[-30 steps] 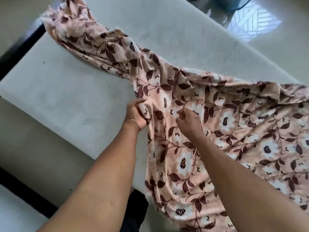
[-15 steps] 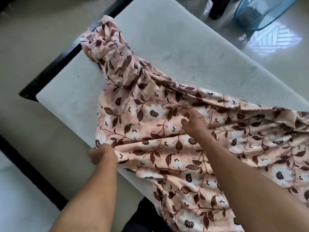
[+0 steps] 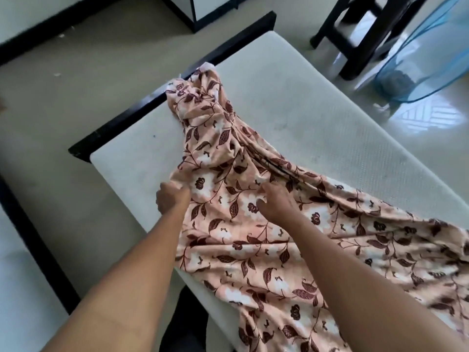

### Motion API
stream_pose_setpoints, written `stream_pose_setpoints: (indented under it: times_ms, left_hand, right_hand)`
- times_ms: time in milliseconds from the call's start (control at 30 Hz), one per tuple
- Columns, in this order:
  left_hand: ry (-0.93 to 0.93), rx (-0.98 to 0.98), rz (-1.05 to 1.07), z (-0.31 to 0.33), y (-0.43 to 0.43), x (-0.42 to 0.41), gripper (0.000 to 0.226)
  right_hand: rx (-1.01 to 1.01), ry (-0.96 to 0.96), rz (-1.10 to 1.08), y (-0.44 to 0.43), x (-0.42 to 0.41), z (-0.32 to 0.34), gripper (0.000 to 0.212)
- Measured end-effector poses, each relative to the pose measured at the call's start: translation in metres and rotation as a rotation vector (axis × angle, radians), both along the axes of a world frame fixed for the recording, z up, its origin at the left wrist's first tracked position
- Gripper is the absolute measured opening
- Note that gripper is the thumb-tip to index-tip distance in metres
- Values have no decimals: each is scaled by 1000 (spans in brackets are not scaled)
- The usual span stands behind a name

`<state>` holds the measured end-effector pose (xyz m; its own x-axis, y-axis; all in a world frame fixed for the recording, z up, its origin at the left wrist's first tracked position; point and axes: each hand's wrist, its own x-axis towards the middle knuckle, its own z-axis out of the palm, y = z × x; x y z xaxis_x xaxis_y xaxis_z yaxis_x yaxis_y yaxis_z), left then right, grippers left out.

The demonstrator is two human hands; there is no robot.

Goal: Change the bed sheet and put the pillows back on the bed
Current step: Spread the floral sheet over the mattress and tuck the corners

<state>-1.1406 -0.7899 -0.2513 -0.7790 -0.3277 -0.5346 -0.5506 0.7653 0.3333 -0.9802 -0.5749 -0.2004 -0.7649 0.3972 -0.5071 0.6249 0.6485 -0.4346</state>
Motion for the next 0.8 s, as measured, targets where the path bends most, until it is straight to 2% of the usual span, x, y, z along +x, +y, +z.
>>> stream_pose_setpoints:
  times_ms: [67, 200, 233, 300, 333, 400, 467, 533, 600, 633, 667, 700, 767, 800]
  left_hand:
    - [44, 47, -95, -22, 20, -42, 46]
    - [72, 67, -234, -51, 58, -100, 74]
    - [79, 63, -262, -56, 64, -110, 70]
    - [63, 76, -375, -58, 67, -122, 44]
    - [37, 70, -455, -58, 64, -123, 31]
    - [-47, -16, -577, -55, 49, -123, 19]
    - [-229, -171, -662, -49, 26, -123, 14]
    - [-570, -267, -741, -41, 8, -129, 26]
    - [-884, -224, -775, -36, 0, -142, 39]
    - [-962, -152, -737, -34, -2, -154, 42]
    - [-935, -48, -657, -33, -1, -167, 42]
    - [-805, 78, -549, -37, 1, -180, 41]
    - [-406, 342, -249, -48, 9, -204, 41]
    - [-287, 484, -94, -51, 15, -212, 43]
  right_hand:
    - [44, 11, -55, 20, -40, -14, 35]
    - [141, 78, -202, 58, -125, -46, 35]
    - [139, 102, -248, 64, -145, -55, 37]
    - [117, 94, -300, 68, -178, -70, 46]
    - [98, 71, -298, 67, -191, -75, 52]
    - [89, -8, -212, 61, -209, -82, 54]
    - [173, -126, -52, 60, -213, -82, 41]
    - [230, -347, 142, 61, -213, -75, 31]
    - [106, -655, 337, 63, -216, -63, 29]
    - [7, -790, 378, 65, -223, -58, 26]
    - [-66, -862, 367, 68, -232, -54, 26]
    - [-99, -813, 325, 72, -241, -56, 30]
    - [-65, -516, 161, 77, -261, -64, 46]
    - [-81, -367, 14, 76, -269, -72, 51]
